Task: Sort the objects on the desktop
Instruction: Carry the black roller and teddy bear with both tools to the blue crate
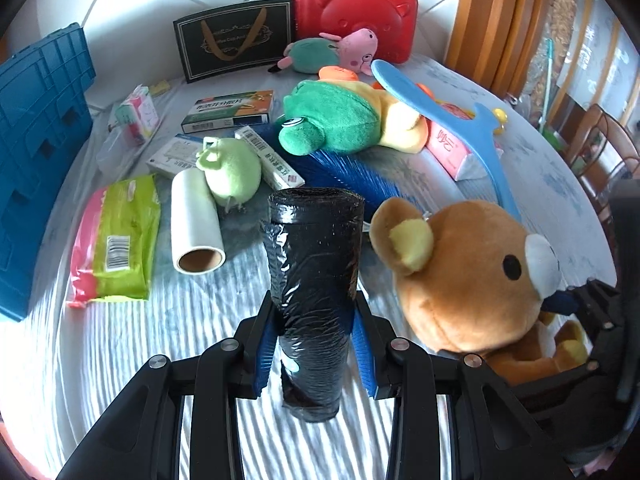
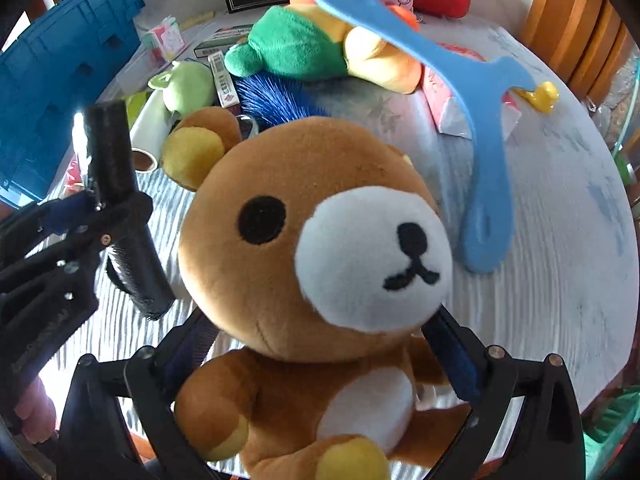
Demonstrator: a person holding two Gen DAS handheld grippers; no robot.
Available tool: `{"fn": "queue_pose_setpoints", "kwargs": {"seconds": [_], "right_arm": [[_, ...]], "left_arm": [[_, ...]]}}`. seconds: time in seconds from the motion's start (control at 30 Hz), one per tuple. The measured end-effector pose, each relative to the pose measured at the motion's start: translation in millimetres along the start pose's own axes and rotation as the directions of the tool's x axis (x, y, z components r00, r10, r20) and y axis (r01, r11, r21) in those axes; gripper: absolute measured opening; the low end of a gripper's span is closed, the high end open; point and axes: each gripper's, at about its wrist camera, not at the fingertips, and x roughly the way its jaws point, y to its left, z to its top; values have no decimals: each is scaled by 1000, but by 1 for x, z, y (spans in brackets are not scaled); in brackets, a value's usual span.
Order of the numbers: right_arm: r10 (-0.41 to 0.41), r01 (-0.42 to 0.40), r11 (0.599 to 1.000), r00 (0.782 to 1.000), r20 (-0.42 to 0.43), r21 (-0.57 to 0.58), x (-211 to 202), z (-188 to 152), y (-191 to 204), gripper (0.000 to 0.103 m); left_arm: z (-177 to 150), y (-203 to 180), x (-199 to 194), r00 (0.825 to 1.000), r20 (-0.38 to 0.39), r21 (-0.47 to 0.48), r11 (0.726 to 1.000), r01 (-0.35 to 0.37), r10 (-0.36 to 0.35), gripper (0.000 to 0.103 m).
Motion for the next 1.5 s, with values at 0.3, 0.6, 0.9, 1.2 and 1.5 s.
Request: {"fn": "queue_pose_setpoints", "kwargs": {"seconds": [0.3,0.6,0.9,1.2,1.5], "right_arm": [[31,-34,999,994,107,17,-38,9,4,86],[53,-37,997,970,236,-72,-101,37,37,86],[111,-29,977,916,385,-213,-167,80,120,86],[160,13,961,789,593,-276,-245,139,249,86],[313,-82,929,697,646,-362,-270,210,435,86]], "left_arm": [[7,3,-27,997,68,0,1000,-29,29,34],[21,29,-81,983,162,-69,994,-80,90,34],[38,107,-147,943,276,-182,973,-140,188,34],[89,238,-254,818,506,-234,956,-175,274,34],[119,426,-307,737,514,-332,894,-301,439,34]]}}
